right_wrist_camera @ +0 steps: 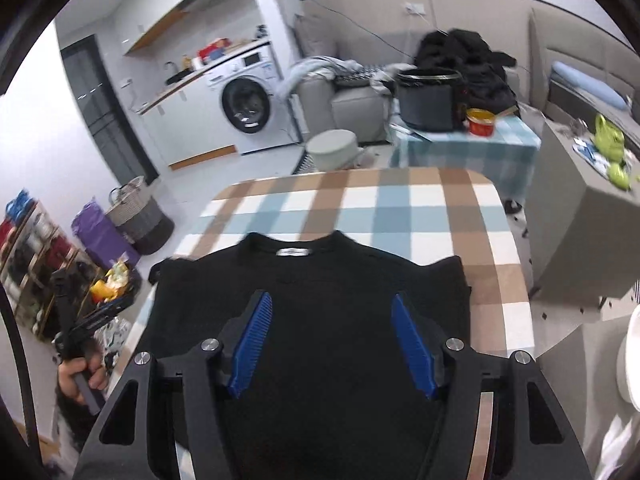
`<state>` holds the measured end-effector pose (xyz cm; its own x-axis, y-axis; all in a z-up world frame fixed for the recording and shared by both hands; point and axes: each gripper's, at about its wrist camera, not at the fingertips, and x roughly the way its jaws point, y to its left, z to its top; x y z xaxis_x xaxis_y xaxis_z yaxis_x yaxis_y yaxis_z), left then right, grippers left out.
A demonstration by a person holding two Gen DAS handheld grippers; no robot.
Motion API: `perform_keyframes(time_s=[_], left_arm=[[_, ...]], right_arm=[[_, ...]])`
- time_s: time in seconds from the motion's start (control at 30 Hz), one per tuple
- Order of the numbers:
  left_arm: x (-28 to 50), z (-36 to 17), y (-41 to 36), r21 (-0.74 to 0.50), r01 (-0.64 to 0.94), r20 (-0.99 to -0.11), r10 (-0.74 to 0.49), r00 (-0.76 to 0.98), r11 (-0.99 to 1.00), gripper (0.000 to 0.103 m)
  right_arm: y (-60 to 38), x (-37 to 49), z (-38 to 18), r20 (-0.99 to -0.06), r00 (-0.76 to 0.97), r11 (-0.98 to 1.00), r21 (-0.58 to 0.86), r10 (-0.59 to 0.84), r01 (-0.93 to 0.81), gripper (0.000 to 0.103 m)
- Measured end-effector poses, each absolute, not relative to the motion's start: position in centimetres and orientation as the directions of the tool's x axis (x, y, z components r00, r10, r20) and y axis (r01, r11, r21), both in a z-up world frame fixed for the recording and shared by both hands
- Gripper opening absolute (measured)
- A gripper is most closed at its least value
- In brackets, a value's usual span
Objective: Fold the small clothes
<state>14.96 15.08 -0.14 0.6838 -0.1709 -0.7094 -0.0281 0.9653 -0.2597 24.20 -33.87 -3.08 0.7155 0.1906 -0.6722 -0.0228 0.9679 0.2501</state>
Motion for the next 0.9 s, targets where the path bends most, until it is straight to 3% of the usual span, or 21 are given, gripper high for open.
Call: perform_keyframes(time_s=[0.53,0.6,0.7,0.73,0.77,0.8,0.9], left_arm=[[26.4,-6.8,13.1,-0.2,-0.061,-0.789,-0.124,0.601,0.978,0.056],[26.8,-7.0,12.7,-0.204,-0.048,-0.781,-0.132,0.61,0.978,0.05],[27.4,-7.0,12.4,-0.219,-0.034,-0.763,-0.149,0.629,0.975,0.026],[27.3,-6.9,12.5,-0.218,-0.035,-0.758,-0.147,0.636,0.975,0.021],[27.4,-6.9,12.5,-0.216,-0.035,-0.753,-0.143,0.642,0.976,0.008],[27.4,-6.9,12.5,-0.212,-0.037,-0.749,-0.139,0.648,0.977,0.004],[26.8,-6.3,12.7,-0.228,-0.028,-0.718,-0.148,0.68,0.973,0.001]], right_arm=[[-42.2,32.9,-14.7,-0.774,0.631,0.938,0.255,0.054,0.233,0.064],[-42.8,33.6,-15.8,-0.783,0.62,0.935,0.262,0.06,0.241,0.063],[-42.9,34.5,-16.7,-0.783,0.618,0.944,0.252,0.069,0.214,0.05],[-42.9,34.5,-16.7,-0.782,0.62,0.946,0.24,0.056,0.217,0.034],[-42.9,34.6,-16.7,-0.777,0.628,0.952,0.224,0.043,0.211,0.025],[-42.9,34.4,-16.4,-0.771,0.636,0.955,0.215,0.037,0.205,0.014],[-42.5,33.1,-15.2,-0.709,0.703,0.962,0.229,0.06,0.149,0.009]])
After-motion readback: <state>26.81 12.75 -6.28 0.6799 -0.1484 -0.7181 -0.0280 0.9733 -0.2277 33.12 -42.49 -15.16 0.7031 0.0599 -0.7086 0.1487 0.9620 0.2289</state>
